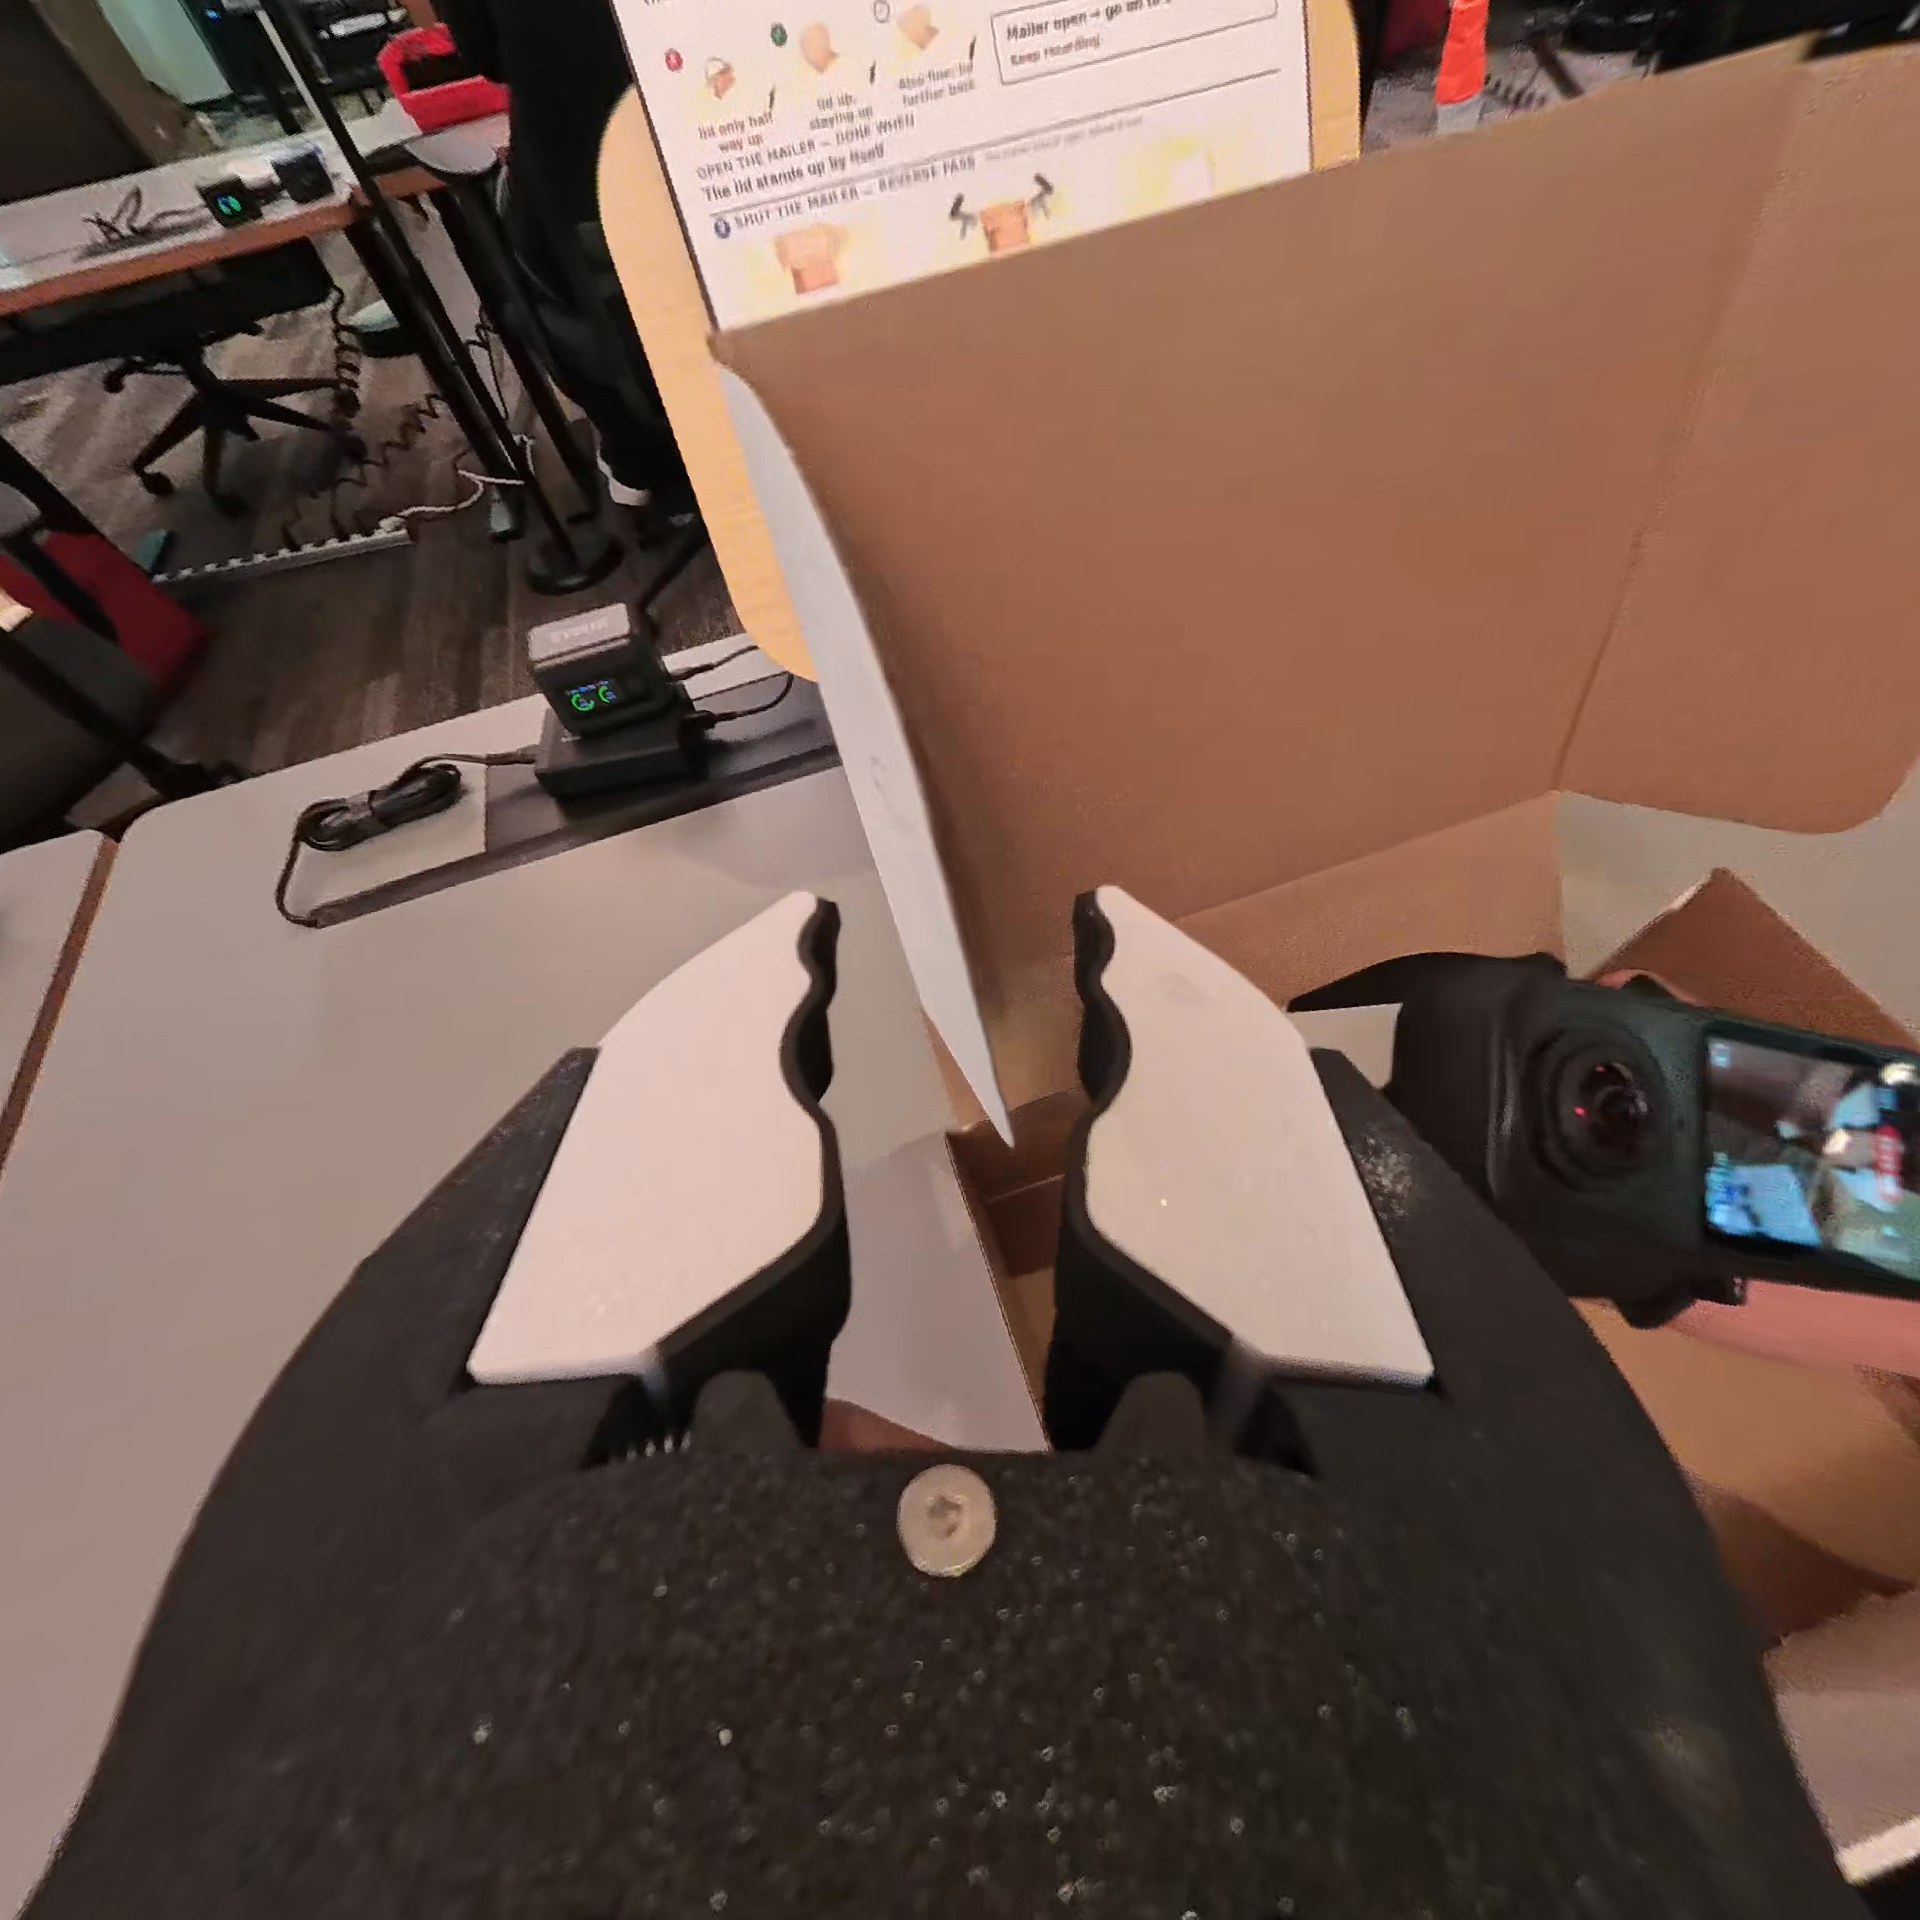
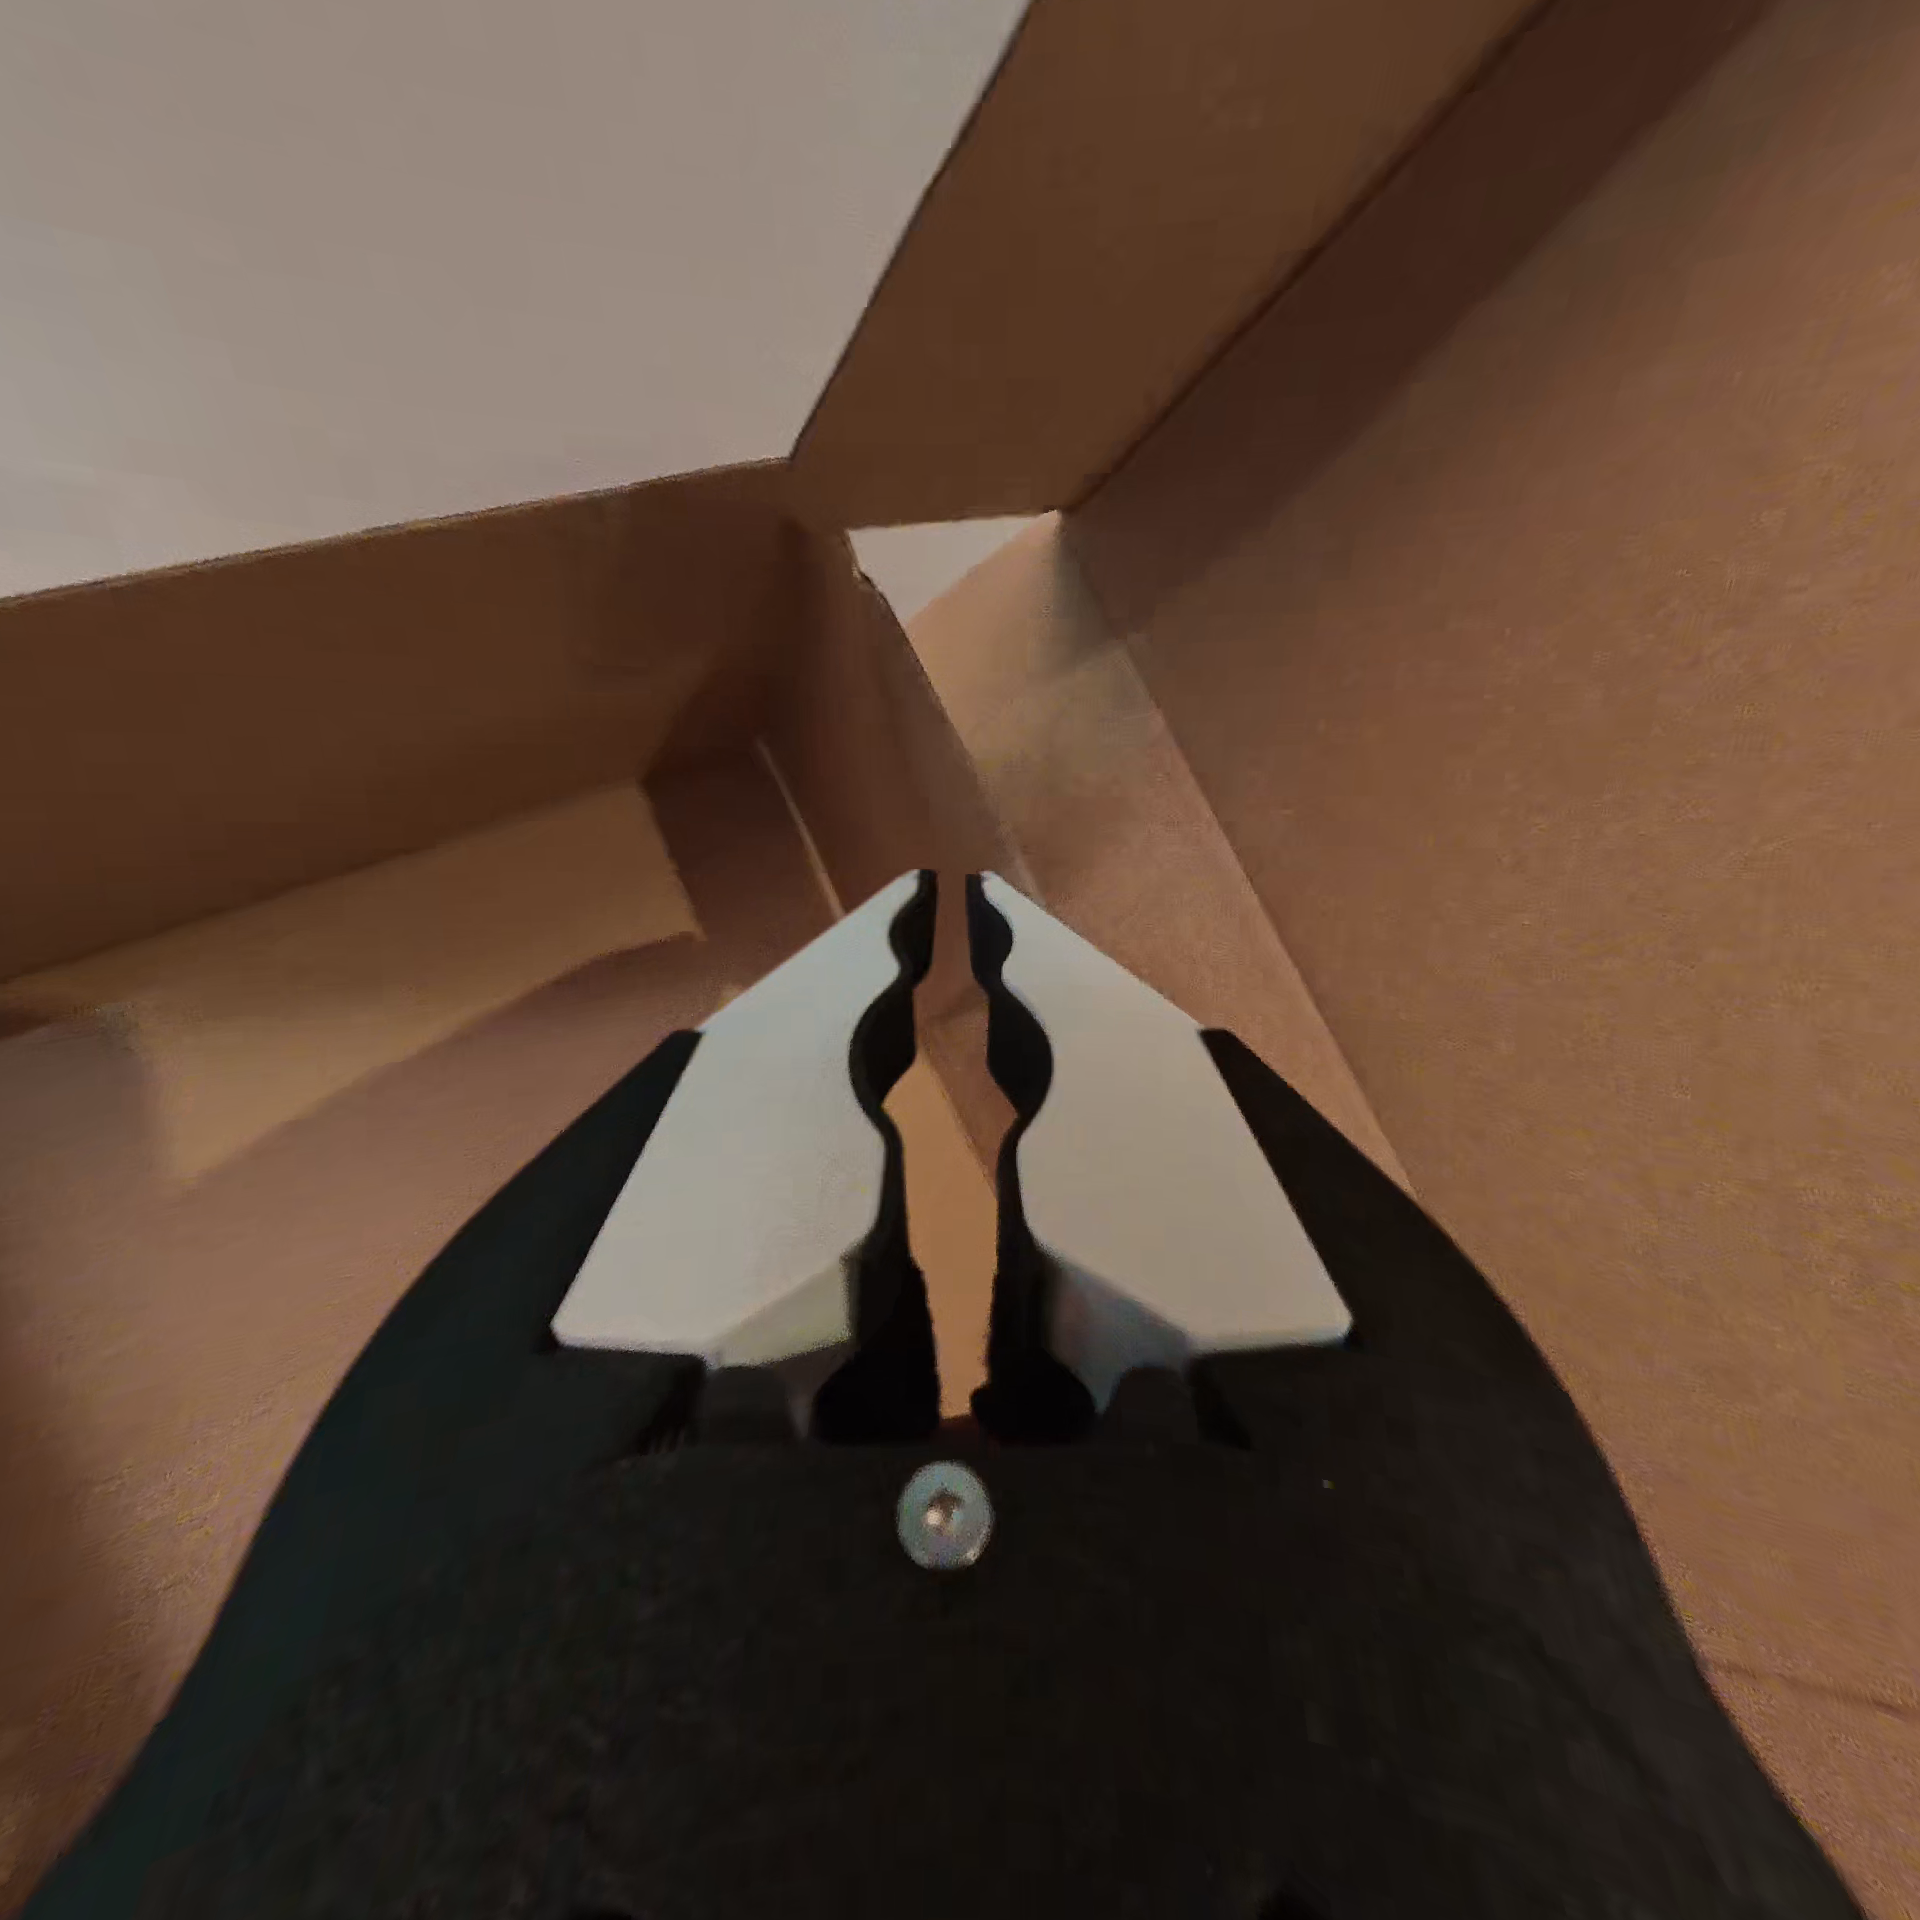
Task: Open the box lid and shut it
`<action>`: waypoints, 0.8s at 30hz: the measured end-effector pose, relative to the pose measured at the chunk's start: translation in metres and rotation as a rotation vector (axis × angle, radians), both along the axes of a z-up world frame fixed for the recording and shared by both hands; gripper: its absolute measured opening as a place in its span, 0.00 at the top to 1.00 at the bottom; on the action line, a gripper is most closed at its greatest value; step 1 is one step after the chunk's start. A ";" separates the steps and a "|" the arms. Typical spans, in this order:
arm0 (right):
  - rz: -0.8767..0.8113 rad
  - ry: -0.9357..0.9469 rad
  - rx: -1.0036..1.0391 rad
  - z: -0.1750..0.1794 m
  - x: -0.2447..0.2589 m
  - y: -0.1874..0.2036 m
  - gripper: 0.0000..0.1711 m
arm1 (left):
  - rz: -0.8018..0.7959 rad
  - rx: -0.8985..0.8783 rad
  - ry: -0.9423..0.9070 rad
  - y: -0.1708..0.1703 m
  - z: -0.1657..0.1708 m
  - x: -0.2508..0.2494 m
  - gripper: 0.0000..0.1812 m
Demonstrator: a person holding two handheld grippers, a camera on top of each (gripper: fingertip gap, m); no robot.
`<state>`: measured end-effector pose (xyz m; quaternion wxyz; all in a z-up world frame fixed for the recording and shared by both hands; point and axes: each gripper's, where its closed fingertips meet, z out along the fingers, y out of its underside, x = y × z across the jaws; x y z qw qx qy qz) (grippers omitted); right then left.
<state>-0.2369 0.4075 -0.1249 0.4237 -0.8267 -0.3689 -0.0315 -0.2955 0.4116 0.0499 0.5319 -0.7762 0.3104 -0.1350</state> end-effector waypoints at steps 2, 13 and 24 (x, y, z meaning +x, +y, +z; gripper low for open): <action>0.012 0.013 -0.009 -0.002 -0.003 -0.001 0.96 | -0.002 0.043 -0.025 -0.005 0.013 -0.002 0.75; 0.004 0.266 -0.111 0.020 0.011 -0.030 0.75 | -0.080 -0.193 -0.038 0.060 0.003 0.021 0.63; -0.718 0.440 0.136 0.109 0.314 0.019 0.75 | -0.015 -0.368 0.160 0.132 -0.060 0.052 0.64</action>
